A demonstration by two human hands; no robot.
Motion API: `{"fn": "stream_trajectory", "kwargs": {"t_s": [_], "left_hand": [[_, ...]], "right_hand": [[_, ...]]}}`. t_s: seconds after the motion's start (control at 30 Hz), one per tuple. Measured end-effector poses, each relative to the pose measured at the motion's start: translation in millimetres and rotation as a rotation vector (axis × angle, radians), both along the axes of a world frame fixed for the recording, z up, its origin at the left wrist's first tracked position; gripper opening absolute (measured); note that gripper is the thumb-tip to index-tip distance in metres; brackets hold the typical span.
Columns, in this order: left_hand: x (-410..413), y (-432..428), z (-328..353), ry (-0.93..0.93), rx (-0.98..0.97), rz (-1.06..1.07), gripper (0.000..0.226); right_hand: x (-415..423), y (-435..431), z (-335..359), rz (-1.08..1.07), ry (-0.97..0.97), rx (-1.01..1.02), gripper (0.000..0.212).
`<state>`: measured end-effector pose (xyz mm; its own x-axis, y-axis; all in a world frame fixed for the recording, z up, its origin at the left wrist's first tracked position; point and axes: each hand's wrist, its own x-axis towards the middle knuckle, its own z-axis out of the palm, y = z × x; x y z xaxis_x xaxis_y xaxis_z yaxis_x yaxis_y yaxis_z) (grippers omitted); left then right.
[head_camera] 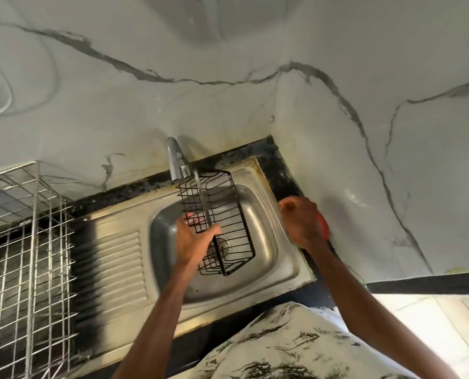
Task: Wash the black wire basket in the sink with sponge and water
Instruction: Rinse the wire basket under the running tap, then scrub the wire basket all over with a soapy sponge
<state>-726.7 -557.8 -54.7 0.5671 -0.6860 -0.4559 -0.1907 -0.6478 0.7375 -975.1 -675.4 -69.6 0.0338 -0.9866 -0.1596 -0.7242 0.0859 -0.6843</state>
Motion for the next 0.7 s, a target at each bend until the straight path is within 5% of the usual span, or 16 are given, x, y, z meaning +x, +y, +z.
{"fn": "stream_trajectory", "kwargs": {"t_s": [0.1,0.17,0.23,0.5,0.7], "left_hand": [[-11.7,-0.8,9.2,0.099,-0.064,0.015,0.098],[-21.7,-2.2,24.5,0.151,-0.116,-0.009,0.091],[-24.7,-5.5,18.4,0.172,-0.154,-0.045,0.093],[-18.0,-13.6,5.6,0.168,-0.152,-0.145,0.087],[-12.4,-11.7,4.3,0.247,-0.18,-0.081,0.085]], "right_hand": [[-42.4,-0.6,-20.0,-0.045,0.225,0.087,0.024],[-54.0,5.6,-37.2,-0.01,0.359,0.265,0.055],[-57.7,11.2,-54.1,0.013,0.293,0.357,0.079],[-44.1,1.5,-78.4,0.095,0.378,0.236,0.036],[-43.8,5.3,-63.4,-0.008,0.205,0.247,0.042]]}}
